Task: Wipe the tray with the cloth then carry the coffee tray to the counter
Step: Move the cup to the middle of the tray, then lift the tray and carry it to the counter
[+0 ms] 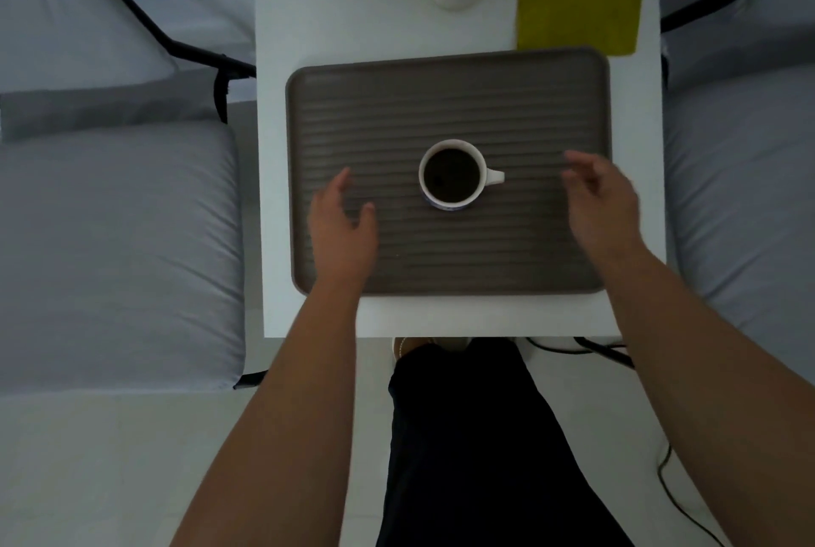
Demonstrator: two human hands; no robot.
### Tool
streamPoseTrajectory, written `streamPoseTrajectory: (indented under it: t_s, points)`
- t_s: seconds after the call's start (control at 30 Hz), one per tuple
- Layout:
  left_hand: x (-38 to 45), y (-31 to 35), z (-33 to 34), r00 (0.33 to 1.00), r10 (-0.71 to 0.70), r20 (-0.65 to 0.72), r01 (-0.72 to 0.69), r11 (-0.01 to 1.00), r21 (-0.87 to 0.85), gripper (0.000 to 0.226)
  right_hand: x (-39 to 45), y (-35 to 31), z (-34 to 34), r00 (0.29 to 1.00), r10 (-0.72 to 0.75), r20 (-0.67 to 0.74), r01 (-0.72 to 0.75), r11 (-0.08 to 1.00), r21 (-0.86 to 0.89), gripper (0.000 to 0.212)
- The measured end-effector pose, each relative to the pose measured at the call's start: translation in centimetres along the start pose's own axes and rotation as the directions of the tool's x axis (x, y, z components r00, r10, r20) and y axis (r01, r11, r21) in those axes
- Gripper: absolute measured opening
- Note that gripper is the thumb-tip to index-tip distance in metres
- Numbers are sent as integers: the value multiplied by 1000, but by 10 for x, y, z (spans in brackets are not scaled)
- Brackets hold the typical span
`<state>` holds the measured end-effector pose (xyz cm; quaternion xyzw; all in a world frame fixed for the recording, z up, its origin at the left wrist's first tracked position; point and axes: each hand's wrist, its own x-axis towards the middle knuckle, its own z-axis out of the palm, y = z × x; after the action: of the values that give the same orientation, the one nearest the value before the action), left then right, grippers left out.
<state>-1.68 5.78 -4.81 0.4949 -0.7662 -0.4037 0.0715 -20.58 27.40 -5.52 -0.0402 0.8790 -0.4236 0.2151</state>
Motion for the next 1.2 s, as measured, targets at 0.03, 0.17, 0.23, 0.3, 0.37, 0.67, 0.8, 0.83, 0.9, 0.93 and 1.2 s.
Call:
streamPoseTrajectory:
  t_s: [0.03, 0.17, 0.23, 0.3, 0.37, 0.67, 0.8, 0.83, 0.9, 0.93, 1.2]
  points:
    - [3, -10, -8, 997, -7, -82, 10, 999, 48, 49, 0, 9, -7, 995, -42, -96, 33, 995, -92, 28]
    - [14, -54, -35, 944, -82, -321, 129, 984, 127, 38, -1, 42, -16, 978, -31, -205, -12, 979, -202, 35]
    - [19, -67, -41, 940, -203, -275, 219, 975, 28, 35, -2, 47, -12, 986, 27, -164, -59, 979, -197, 39]
    - [22, -72, -40, 950, -244, -194, 248, 969, -3, 34, -2, 49, -9, 984, 68, -166, -97, 980, -172, 39]
    - [23, -72, -39, 964, -206, -166, 211, 977, 14, 34, 0, 53, -7, 974, 90, -206, -121, 983, -140, 36]
    - [15, -62, -45, 980, -139, -144, 137, 990, -21, 34, -10, 55, -14, 948, 104, -302, -136, 987, -87, 36]
    - [5, -45, -62, 987, -109, -117, 101, 992, -75, 32, -32, 46, -31, 932, 119, -343, -152, 986, -69, 35]
    - [2, -40, -67, 989, -99, -108, 90, 992, -90, 31, -41, 43, -38, 926, 126, -356, -162, 984, -72, 35]
    - [-5, -26, -78, 995, -49, -90, 39, 994, -104, 23, -61, 34, -53, 910, 139, -390, -182, 980, -76, 39]
    - [-9, -17, -85, 997, -23, -77, 14, 994, -111, 18, -73, 30, -62, 900, 152, -409, -197, 978, -71, 43]
    - [-49, 71, -141, 984, 125, 127, -110, 987, -116, 15, -183, -24, -145, 801, 278, -530, -314, 949, 22, 28]
